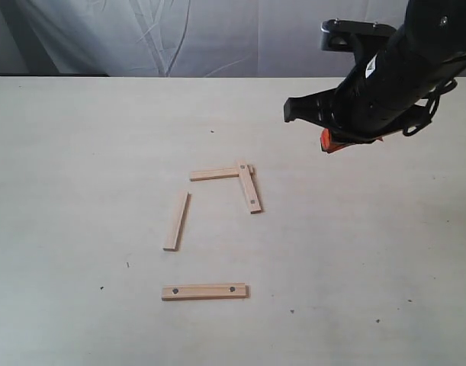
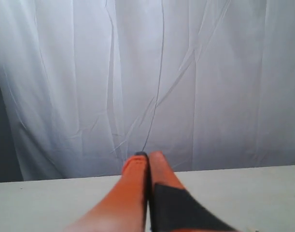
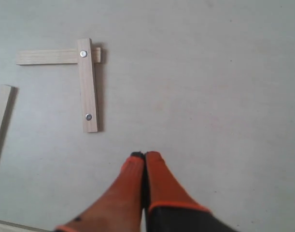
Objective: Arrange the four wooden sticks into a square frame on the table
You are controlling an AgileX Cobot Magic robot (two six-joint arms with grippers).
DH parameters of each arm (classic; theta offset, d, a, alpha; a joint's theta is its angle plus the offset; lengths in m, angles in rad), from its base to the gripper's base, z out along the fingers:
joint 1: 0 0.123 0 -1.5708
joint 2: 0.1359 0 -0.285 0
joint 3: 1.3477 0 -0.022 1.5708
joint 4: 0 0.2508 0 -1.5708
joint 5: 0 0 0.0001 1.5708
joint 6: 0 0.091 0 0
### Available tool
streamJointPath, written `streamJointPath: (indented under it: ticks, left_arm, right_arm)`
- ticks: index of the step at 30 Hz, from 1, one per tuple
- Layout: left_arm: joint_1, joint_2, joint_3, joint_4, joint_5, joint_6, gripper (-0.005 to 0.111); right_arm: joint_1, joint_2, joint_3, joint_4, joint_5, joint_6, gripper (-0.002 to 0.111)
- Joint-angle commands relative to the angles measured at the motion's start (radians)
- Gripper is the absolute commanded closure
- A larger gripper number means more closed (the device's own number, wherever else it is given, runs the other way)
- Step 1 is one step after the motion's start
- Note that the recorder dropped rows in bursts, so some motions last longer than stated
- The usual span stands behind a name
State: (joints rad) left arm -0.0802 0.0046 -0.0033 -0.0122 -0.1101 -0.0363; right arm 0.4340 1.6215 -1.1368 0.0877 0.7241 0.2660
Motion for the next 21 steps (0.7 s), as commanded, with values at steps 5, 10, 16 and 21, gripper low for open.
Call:
streamJointPath:
  ticks: [5,10,16,21]
  left_arm:
    - [0.002,-0.005,0.003,-0.235,-0.110,-0.012,0.107]
    - [0.002,0.129,-0.199,-0.239,0.110,0.078,0.107]
    - [0.002,0.655,-0.604,-0.076,0.503,0.084,0.107]
    - [0.002,1.148,-0.770,-0.014,0.614,0.090,0.107]
  right_arm:
    - [-0.006,-0.008,0.015,-0.015,-0.022,-0.011,0.108]
    - [-0.006,-0.008,0.015,0.005,-0.059,-0.011,0.108]
    - [-0.004,-0.008,0.015,0.015,-0.074,-0.011,0.108]
    - [-0.004,-0.007,0.015,0.016,-0.070,-0.011,0.108]
